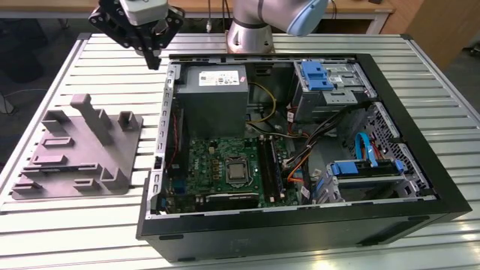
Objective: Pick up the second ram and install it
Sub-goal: 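Reach for the second ram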
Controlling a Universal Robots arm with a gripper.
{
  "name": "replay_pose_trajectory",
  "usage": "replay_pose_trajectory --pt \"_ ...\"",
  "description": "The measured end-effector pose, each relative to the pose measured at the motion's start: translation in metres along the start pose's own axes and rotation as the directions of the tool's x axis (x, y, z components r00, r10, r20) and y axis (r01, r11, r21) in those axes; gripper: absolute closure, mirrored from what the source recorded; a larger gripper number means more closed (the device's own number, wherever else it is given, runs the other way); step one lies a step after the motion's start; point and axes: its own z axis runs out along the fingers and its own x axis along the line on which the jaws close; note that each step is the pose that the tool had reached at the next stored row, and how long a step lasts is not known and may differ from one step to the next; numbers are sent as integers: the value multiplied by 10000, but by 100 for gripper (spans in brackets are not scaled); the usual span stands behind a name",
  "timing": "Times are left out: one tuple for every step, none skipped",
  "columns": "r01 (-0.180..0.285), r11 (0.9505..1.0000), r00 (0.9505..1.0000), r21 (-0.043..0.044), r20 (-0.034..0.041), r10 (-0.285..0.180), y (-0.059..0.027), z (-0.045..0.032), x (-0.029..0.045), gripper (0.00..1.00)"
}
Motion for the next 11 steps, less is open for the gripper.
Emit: replay_pose_trajectory --pt "0 10000 10000 0 1 0 -2 2 27 90" --pt "-1 10000 10000 -1 1 1 -4 3 54 90" --pt "-1 10000 10000 0 0 1 -6 4 81 90" --pt "0 10000 10000 0 0 0 -8 6 107 90" --pt "0 10000 10000 0 0 0 -11 8 130 90" --pt "0 10000 10000 0 0 0 -14 10 150 90" --pt "0 10000 10000 0 0 0 -17 13 170 90" --pt "1 10000 10000 0 0 -1 -20 15 190 90" --pt "0 10000 10000 0 0 0 -24 18 210 90" --pt "-1 10000 10000 0 0 1 -27 20 232 90" --pt "-1 10000 10000 -1 1 1 -32 23 257 90"
